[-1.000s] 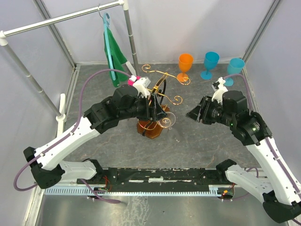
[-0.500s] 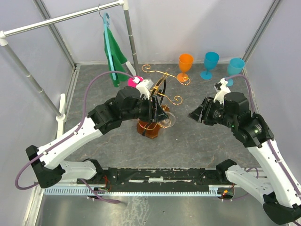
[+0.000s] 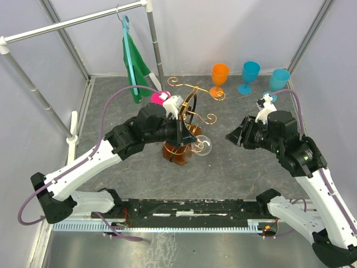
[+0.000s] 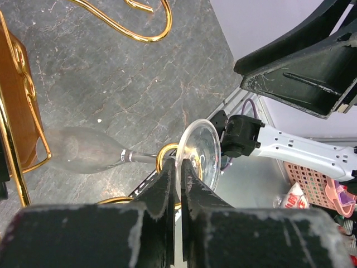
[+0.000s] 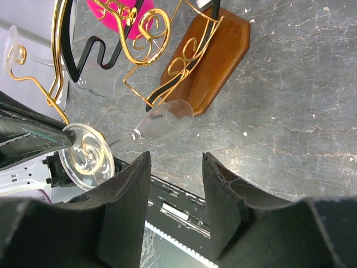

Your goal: Take the wine glass off the wine glass rack

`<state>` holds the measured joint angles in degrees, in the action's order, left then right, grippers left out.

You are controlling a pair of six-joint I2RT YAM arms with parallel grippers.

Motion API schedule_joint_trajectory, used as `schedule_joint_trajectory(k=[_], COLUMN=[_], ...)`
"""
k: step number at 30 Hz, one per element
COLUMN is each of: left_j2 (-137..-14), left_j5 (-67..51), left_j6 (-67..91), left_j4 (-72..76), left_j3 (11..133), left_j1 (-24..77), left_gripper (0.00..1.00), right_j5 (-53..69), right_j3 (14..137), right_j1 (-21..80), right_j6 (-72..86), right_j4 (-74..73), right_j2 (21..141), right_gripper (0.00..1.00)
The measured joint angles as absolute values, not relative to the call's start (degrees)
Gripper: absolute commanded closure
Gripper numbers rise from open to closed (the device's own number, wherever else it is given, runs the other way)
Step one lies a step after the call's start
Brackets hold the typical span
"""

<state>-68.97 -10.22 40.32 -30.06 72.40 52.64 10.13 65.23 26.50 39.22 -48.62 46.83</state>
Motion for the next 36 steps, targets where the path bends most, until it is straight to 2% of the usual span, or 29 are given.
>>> schedule_joint_trajectory(k=[15,36], left_j2=[-64.03,-59.55], left_j5=[-10.07,3.16], left_j6=[40.51,40.58], left_j4=[-33.47,-35.35], left_j3=[71.48,69.80], left_j1=[52.84,52.29], left_gripper=[0.97,0.97], right_j5=[10.44,13.21], right_j3=[64.95,63.35], right_j1=[26.50,26.50], right_j6=[39.29,39.77], right_j4=[-47.66,-47.16], right_j2=[46.98,46.92], right_gripper=[0.51,0.51])
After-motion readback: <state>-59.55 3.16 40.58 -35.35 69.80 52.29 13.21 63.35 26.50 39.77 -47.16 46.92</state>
